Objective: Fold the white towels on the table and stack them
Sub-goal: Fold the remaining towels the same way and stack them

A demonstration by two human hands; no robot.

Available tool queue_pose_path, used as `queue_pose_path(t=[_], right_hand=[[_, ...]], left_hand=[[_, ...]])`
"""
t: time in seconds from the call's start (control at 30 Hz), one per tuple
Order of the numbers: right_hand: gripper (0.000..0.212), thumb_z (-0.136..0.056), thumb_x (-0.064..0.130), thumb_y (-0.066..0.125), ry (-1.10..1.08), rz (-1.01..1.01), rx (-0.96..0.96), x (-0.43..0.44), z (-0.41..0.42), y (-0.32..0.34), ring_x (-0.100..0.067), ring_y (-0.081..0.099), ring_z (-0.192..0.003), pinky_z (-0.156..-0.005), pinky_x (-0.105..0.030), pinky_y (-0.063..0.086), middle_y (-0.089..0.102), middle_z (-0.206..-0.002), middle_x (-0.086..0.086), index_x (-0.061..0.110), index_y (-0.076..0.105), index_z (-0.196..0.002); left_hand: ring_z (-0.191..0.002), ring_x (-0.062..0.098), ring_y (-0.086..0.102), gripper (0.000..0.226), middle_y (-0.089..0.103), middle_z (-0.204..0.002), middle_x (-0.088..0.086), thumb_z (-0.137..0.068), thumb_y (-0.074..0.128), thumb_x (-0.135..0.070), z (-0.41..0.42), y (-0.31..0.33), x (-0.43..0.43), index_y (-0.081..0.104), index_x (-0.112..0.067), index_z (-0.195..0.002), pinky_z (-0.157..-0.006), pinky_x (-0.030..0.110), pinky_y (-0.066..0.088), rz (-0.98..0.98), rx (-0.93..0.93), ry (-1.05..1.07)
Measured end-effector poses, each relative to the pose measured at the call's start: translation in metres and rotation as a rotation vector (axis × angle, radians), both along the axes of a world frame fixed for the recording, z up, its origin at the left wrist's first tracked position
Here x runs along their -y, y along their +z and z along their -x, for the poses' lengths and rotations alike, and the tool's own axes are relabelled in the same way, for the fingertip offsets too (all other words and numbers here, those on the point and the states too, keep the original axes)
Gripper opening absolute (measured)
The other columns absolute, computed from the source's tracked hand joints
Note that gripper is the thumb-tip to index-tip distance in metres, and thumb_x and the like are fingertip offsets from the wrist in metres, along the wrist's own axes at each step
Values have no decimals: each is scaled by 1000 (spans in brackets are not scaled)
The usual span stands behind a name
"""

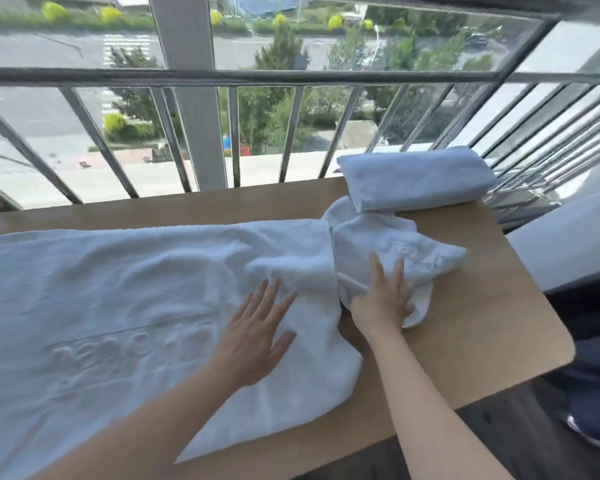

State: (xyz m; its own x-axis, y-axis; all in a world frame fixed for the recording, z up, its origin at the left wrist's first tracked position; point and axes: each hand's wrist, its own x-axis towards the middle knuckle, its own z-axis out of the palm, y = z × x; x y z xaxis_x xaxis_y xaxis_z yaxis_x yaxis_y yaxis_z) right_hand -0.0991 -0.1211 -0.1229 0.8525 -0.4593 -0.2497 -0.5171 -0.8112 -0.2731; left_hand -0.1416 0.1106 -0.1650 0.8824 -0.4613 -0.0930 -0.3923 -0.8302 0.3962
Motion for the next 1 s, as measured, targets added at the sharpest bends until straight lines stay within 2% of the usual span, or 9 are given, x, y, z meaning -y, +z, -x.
queue_pose_path(t=[0.17, 0.3, 0.43, 0.57, 0.63, 0.73, 0.87, 0.9, 1.0], right_hand=[[86, -86, 42, 69, 110, -94, -163, 41, -30, -18, -47, -18, -146, -112, -71, 18, -32, -160, 4, 56, 14, -149], [71, -83, 48, 67, 168, -22, -130, 46, -38, -32, -49, -7, -144, -114, -56, 27, -12, -163, 1, 48, 29, -142], [50, -90, 35, 64, 216, 63, 55, 44, -36, -40, -47, 13, -140, -108, -39, 22, 25, -152, -1, 34, 43, -134], [34, -86, 15, 66, 77, -165, 315, 63, -42, -28, -36, 38, -123, -93, -39, 40, 50, -124, -1, 21, 55, -118], [28, -83, 15, 68, -50, -252, 510, 81, -45, -14, -29, 50, -107, -81, -38, 45, 54, -111, 1, 19, 56, -108], [25, -80, 16, 67, -220, -299, 789, 113, -55, 15, -19, 53, -92, -70, -30, 41, 56, -101, 2, 20, 54, -100], [27, -75, 9, 62, -299, -255, 1077, 144, -91, 55, -20, 52, -97, -76, -13, 34, 60, -104, -8, 8, 57, -102], [29, -74, 9, 61, -309, -249, 1122, 149, -103, 63, -23, 53, -99, -80, -14, 37, 60, -104, -9, 6, 58, -103], [30, -74, 9, 62, -257, -170, 1150, 155, -140, 72, -34, 53, -99, -88, -39, 45, 60, -106, -15, 2, 60, -103]], left_hand=[[-151, 19, -24, 69, -22, -165, -1, -101, 28, -57, -38, -5, 63, -9, -38, -157, -123, 36, -11, -6, 8, 90], [-151, 21, -22, 71, -23, -164, 0, -99, 27, -58, -52, -11, 87, -14, -39, -154, -124, 40, -9, -44, -6, 141], [-152, 21, -20, 71, -20, -165, 0, -95, 15, -63, -55, -14, 95, -10, -36, -156, -124, 40, -9, -45, -7, 164], [-152, 18, -20, 71, -20, -165, -1, -95, 13, -62, -59, -18, 99, -12, -36, -156, -124, 39, -8, -52, -8, 189], [-152, 17, -21, 70, -19, -166, -1, -95, 13, -62, -60, -20, 102, -10, -36, -157, -124, 39, -9, -37, -17, 200], [-152, 18, -21, 70, -21, -165, -1, -96, 11, -64, -62, -25, 110, -10, -37, -157, -123, 39, -12, -30, -24, 215], [-153, 20, -18, 72, -18, -166, -1, -96, 3, -68, -65, -30, 118, -2, -34, -159, -123, 41, -10, -35, -19, 221], [-153, 21, -15, 72, -16, -167, -1, -97, 5, -67, -66, -31, 118, 0, -33, -160, -123, 41, -9, -43, -14, 220], [-154, 24, -9, 69, -10, -168, 1, -100, 11, -64, -67, -35, 119, 5, -31, -160, -123, 43, -4, -66, -6, 220]])
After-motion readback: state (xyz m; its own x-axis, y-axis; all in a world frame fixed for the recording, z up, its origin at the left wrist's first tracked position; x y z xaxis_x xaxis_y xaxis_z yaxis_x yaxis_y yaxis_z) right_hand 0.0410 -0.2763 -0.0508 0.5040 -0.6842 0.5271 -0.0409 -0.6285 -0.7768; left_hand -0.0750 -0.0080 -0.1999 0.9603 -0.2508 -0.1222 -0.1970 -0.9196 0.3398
